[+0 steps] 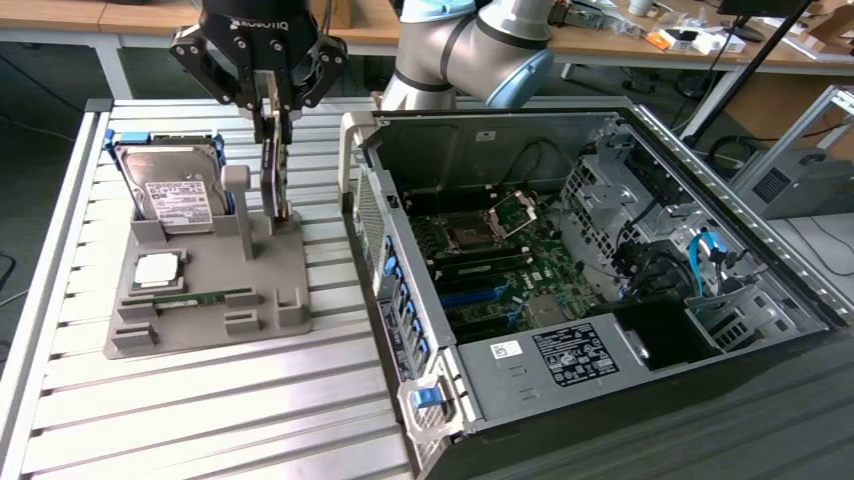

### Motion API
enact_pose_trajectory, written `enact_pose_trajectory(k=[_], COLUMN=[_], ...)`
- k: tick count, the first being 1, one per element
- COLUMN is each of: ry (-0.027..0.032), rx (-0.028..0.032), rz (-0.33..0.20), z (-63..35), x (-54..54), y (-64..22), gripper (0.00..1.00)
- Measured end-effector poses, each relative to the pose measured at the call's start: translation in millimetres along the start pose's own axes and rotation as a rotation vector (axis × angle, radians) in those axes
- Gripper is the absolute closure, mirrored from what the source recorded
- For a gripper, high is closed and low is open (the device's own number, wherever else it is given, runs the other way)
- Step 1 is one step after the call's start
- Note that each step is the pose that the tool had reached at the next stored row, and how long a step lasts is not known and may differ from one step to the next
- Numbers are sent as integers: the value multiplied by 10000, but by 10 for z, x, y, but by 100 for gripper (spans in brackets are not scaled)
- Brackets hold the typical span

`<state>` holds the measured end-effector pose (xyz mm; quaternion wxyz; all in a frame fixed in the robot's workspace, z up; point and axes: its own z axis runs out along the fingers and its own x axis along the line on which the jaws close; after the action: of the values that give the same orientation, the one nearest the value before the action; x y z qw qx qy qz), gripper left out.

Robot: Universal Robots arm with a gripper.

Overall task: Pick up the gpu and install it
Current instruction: 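Pick up the gpu and move the gpu toward the slot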

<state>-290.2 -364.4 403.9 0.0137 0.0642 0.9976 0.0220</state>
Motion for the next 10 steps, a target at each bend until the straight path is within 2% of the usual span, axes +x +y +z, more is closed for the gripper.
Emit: enact_pose_trajectory(k=[10], ry=[1], rx=[0], rz=[0], z=[-18], x=[0], y=[1], gripper=[73])
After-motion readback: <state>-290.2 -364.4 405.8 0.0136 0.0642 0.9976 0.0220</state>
